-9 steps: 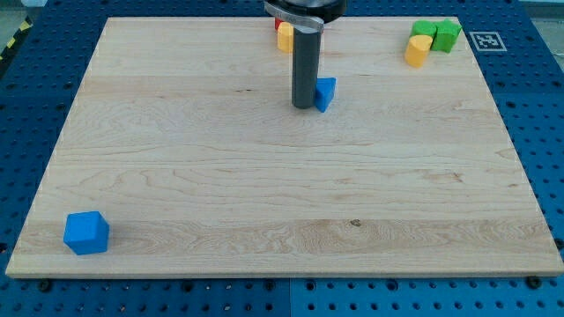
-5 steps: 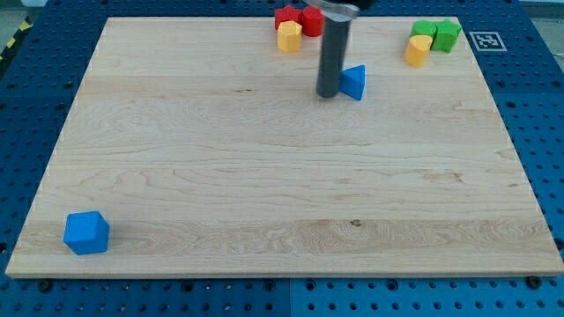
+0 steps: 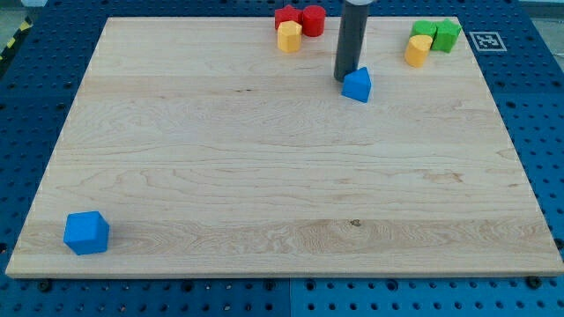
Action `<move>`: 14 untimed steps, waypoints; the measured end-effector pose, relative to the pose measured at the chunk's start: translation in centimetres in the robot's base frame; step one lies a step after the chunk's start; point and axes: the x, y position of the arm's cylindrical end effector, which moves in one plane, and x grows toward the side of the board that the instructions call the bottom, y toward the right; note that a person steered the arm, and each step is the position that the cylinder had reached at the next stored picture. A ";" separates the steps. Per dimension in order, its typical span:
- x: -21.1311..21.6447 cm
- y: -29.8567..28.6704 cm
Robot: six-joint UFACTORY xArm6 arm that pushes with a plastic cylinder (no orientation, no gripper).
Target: Move the blue triangle to the green star
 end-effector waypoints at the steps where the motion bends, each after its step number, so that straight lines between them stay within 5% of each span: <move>1: 2.0 -0.8; 2: 3.3 -2.1; 10: 7.2 13.6; 11: 3.4 15.4; 14: 0.3 16.4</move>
